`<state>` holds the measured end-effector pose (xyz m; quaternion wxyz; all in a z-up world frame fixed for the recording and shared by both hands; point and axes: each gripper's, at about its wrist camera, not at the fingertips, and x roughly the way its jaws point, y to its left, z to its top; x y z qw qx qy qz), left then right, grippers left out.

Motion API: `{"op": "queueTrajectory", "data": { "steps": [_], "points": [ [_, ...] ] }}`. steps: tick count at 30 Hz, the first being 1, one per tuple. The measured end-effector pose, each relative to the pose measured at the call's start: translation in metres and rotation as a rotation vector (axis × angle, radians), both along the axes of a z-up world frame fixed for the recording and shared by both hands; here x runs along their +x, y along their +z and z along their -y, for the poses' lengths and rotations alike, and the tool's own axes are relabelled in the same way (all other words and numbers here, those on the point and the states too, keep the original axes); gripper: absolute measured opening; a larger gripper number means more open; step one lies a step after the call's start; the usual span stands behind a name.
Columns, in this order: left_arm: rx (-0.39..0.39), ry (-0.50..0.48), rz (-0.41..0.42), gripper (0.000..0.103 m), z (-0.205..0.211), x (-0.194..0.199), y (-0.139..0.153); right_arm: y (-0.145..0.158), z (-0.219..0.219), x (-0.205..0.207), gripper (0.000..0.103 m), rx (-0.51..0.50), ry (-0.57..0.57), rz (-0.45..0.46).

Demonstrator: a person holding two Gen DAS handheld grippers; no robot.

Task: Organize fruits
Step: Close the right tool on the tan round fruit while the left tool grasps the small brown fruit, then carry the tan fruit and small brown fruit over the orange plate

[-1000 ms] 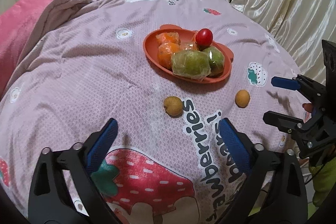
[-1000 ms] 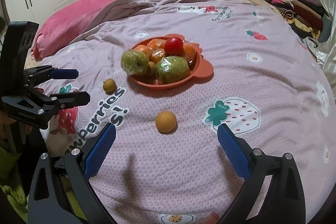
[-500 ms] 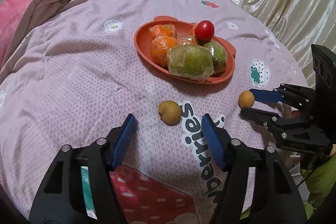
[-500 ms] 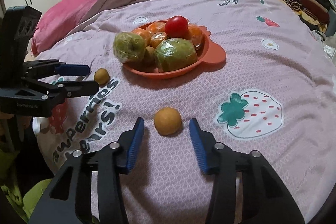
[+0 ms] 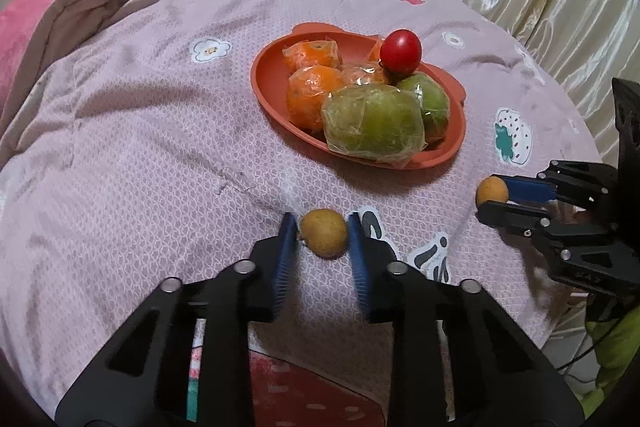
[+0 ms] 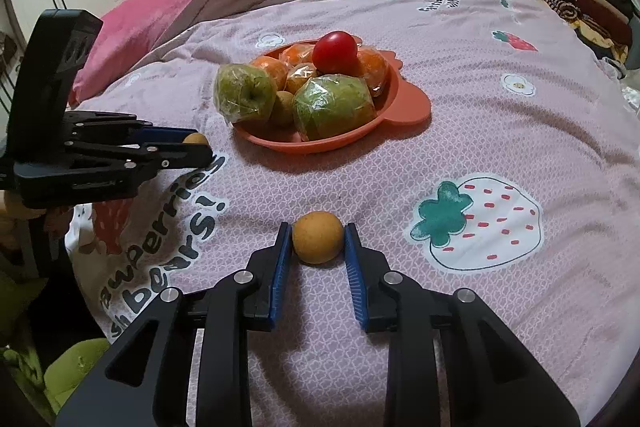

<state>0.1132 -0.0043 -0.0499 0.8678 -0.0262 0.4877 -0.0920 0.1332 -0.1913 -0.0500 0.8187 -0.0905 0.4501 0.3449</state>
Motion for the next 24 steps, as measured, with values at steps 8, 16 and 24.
{"op": "queueTrajectory", "data": {
  "steps": [8, 16, 24],
  "points": [
    [-0.038, 0.004, 0.009, 0.017, -0.006, 0.001, 0.011, 0.014, 0.006, 0.004, 0.025, 0.041, -0.009, 0.005],
    [-0.032, 0.021, 0.063, 0.017, -0.014, 0.013, 0.04, 0.039, 0.005, 0.018, 0.025, 0.077, -0.005, 0.051],
    [-0.029, 0.028, 0.077, 0.017, -0.019, 0.036, 0.049, 0.059, -0.007, 0.032, 0.025, 0.094, 0.022, 0.094]
  ]
}}
